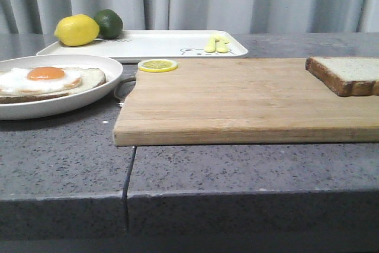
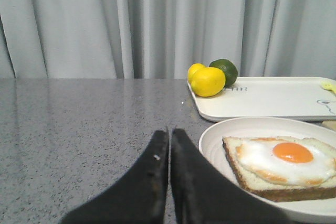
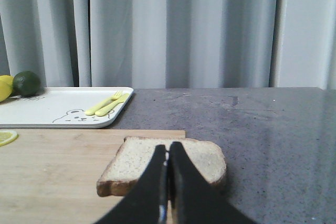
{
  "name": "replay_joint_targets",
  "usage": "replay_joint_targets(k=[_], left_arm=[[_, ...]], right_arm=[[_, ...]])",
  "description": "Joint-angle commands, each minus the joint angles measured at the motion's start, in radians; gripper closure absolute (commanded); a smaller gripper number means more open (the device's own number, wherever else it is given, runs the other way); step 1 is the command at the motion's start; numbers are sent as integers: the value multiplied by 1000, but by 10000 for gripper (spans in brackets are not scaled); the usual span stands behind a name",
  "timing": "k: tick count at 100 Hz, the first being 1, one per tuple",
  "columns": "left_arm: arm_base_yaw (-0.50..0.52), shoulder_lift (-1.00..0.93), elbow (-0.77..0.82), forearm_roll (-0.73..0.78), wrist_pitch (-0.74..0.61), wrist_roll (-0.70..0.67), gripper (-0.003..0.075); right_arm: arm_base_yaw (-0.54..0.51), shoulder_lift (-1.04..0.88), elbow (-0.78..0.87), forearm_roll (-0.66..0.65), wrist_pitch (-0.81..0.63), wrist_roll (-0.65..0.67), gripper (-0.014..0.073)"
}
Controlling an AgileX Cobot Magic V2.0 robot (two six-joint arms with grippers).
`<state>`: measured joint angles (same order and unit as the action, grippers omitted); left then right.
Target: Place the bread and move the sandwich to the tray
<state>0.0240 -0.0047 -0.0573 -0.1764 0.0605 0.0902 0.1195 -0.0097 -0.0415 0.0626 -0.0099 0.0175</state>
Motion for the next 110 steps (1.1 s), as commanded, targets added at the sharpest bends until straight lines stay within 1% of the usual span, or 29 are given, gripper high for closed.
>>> replay_joint_targets(k=[1,8,19,48,55,62,69,85,110], left_arm=[[0,-22,-110,-25,16,1,739],[0,5,-184,-60,109,1,739],[0,78,-303,-133,250,1,739],[0,329,-600,-230,613,1,739],[0,381,-657,-259,678,1,739],[0,422,-697,-285,703,1,739],[0,451,-721,-299,703,1,739],[0,481,-729,-303,703,1,739],[0,481,-729,-303,686,1,736]], right_arm=[[-4,-13,-123,7,46,5,661],[-4,-3,-202,3,149,5,661],[-4,53,-319,-9,270,5,661],[-4,363,-649,-16,572,5,661],[-4,432,-721,-16,642,5,661],[-4,489,-779,-16,695,5,661],[-4,529,-812,-16,708,5,661],[-4,574,-816,-16,676,5,661],[-4,579,-816,1,749,5,659]])
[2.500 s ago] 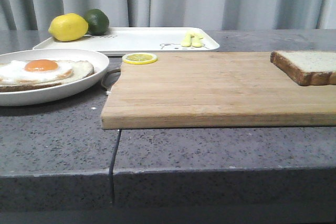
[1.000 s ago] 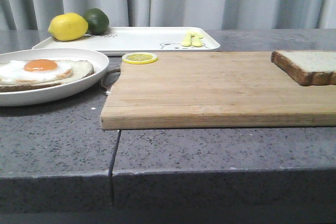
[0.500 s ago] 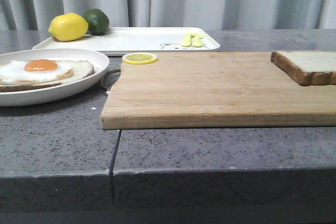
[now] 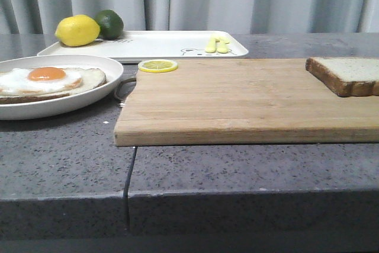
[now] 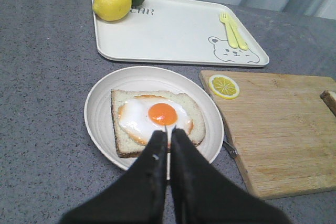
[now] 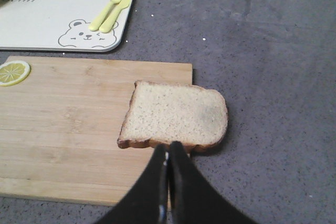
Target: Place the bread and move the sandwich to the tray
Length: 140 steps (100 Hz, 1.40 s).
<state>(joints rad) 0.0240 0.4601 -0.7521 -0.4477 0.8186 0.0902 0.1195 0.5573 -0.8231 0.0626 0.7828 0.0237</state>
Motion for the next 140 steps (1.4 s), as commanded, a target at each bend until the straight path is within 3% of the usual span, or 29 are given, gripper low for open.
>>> replay_joint_targets(k=[1,14,21,33,43,115,140], left_arm=[[0,16,-34,-32,-72,1,733],[0,16,-34,-33,-70,1,640],[0,16,-34,-36,-65,1,530],[0,16,-34,-40,-44,1,273],[0,16,-34,-40,-40,1,178],[0,16,-35,-42,-45,1,294],[0,16,-35,-42,-45,1,304]], right_arm=[[-4,12,-35,1,-39,-1,658],[-4,12,-35,1,-2,-1,564],[-4,12,-35,2,13,-1,442],[-4,12,-35,2,25,-1,186],[-4,12,-35,2,25,-1,68],[-4,12,-33,2,-20,-1,55],[-4,17,-32,-63,-28,0,55]])
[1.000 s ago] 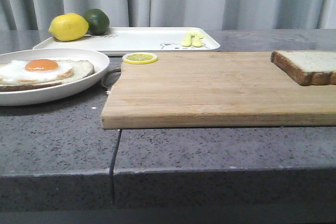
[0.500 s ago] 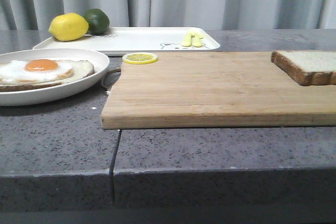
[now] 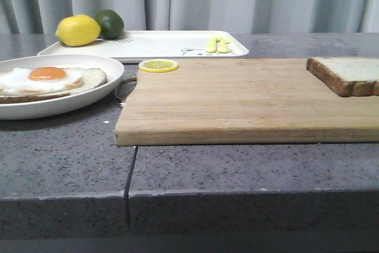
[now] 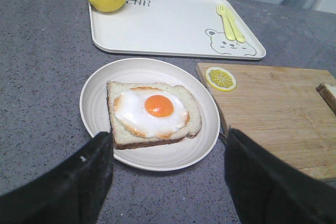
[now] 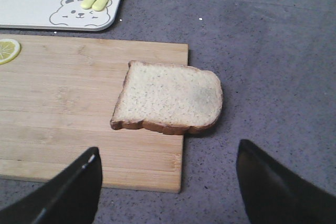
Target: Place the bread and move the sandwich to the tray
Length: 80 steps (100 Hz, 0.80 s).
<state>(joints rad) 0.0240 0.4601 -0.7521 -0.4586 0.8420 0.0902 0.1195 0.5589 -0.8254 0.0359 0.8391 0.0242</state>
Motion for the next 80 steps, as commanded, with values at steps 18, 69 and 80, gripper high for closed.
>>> replay_joint_targets(k=[18,69,80], left_arm=[[0,16,-35,-32,-69,1,304],[0,16,-35,-32,-69,1,304],[0,16,-35,-32,-69,1,304]], right_arm=[[-34,39,-39,-36,-122,-1,55],[-474,363,-35,594,-186,-468,55],[-555,426,-26,733,-185,-558,55]])
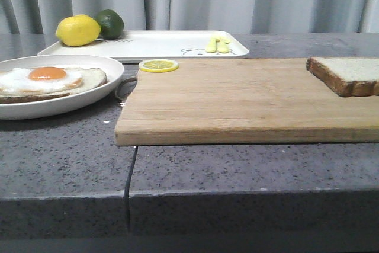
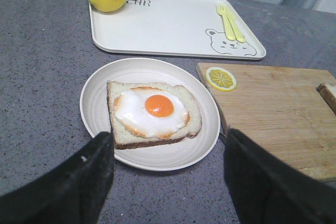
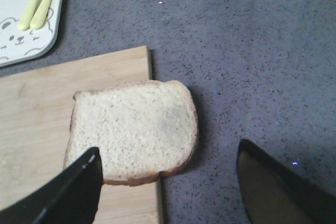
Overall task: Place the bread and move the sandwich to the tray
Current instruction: 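Lower the right gripper and grasp the bread slice by its edge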
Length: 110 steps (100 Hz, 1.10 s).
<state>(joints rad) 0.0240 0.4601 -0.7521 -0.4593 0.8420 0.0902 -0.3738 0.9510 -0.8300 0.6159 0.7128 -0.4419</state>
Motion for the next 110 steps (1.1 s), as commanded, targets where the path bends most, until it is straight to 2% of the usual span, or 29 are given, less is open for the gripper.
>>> replay_joint_targets(k=[1,16,37,77,110], left_arm=[[0,16,-35,-31,-69,1,304],[0,16,-35,-31,-69,1,304],[0,16,-35,-31,-69,1,304],[0,16,-35,-31,-69,1,304],[0,16,-35,-31,-67,1,304]], right_arm=[[-65,40,-21,162,-58,-99,55],[-133,113,-7,341,-41,-229,55],[-152,234,-6,487,3,-342,55],[-152,431,-6,634,44,-470,55],[-150,522,-6,684,85,-518,55]])
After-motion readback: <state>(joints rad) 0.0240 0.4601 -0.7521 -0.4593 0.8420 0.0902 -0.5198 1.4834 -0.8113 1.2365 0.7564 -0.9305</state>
